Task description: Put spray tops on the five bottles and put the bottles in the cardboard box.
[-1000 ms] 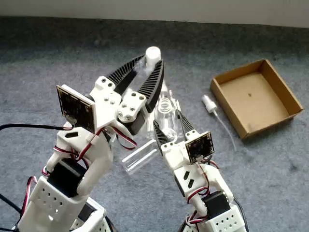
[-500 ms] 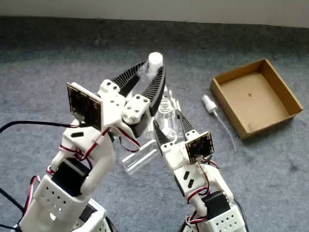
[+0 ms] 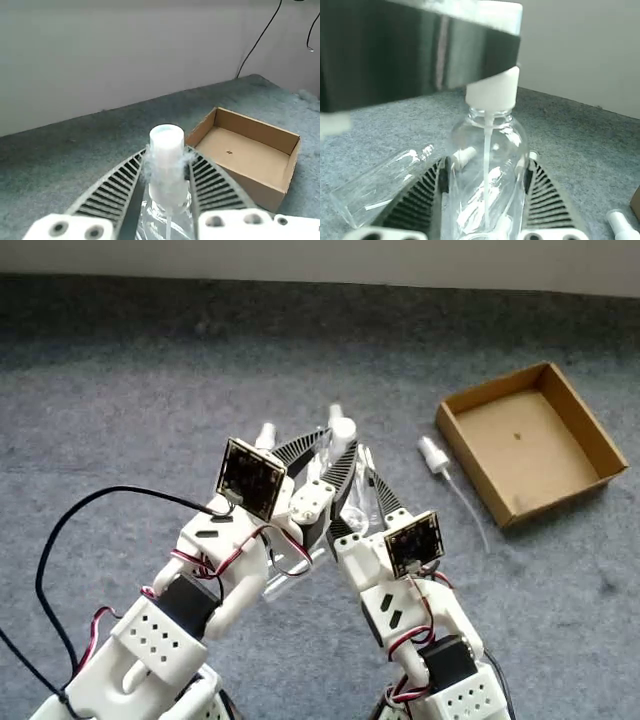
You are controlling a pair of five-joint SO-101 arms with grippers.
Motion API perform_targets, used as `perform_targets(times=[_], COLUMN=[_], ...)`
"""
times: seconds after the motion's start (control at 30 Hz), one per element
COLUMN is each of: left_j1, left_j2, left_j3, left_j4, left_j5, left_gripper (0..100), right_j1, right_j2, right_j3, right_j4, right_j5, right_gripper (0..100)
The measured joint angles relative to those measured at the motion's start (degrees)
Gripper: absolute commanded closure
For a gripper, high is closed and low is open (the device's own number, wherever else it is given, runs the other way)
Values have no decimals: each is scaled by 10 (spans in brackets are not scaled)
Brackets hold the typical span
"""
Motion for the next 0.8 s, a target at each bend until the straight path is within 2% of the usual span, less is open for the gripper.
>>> perform_targets(times=[0.8], left_j1=[-7], left_j2=[-13], left_j3=[40], left_j4=[-14], left_j5=[2], left_gripper=[989], right_j1=[-3], right_j2=[0], right_j3=[0], right_j4=[18], right_j5=[2], right_gripper=[925])
